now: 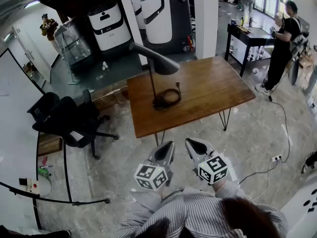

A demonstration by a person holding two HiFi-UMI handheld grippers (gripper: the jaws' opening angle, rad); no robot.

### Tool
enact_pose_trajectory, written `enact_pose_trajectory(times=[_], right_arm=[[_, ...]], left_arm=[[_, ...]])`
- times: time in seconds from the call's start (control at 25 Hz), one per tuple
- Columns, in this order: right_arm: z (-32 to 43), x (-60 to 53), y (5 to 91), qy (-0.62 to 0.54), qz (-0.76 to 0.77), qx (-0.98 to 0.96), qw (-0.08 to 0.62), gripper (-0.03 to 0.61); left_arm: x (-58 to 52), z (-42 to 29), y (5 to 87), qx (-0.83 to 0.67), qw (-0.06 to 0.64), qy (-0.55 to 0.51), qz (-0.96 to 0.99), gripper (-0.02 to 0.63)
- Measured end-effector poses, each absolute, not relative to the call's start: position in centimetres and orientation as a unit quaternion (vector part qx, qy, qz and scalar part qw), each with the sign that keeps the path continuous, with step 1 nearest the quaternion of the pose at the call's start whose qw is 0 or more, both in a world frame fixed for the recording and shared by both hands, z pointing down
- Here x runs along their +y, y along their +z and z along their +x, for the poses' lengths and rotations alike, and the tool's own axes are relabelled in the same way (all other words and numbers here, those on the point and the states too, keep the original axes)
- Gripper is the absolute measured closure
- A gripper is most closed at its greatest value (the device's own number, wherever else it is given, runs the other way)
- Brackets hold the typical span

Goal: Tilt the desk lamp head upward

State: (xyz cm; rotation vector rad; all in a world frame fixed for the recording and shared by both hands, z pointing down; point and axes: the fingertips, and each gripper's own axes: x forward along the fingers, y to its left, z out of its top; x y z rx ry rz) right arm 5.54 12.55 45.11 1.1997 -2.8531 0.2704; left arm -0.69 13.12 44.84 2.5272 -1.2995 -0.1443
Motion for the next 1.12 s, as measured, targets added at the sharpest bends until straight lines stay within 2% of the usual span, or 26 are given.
enact_pose_trajectory(times=[0.2, 0.68, 1.12], right_arm=[[5.8, 12.1, 45.3, 0.094, 0.383, -0.919, 0.017, 0.577], [5.1, 11.7, 46.2, 0.105, 0.371, -0.922, 0.029, 0.577], [5.8, 10.5, 46.2, 0.105, 0.358, -0.928, 0.007, 0.577]], left_arm=[[12.7, 0.1, 45.2, -0.444, 0.162, -0.056, 0.879, 0.612], [12.5, -0.6, 45.6, -0.455, 0.147, -0.032, 0.877, 0.612], [11.0, -0.3, 44.6, -0.466, 0.109, -0.031, 0.877, 0.611]])
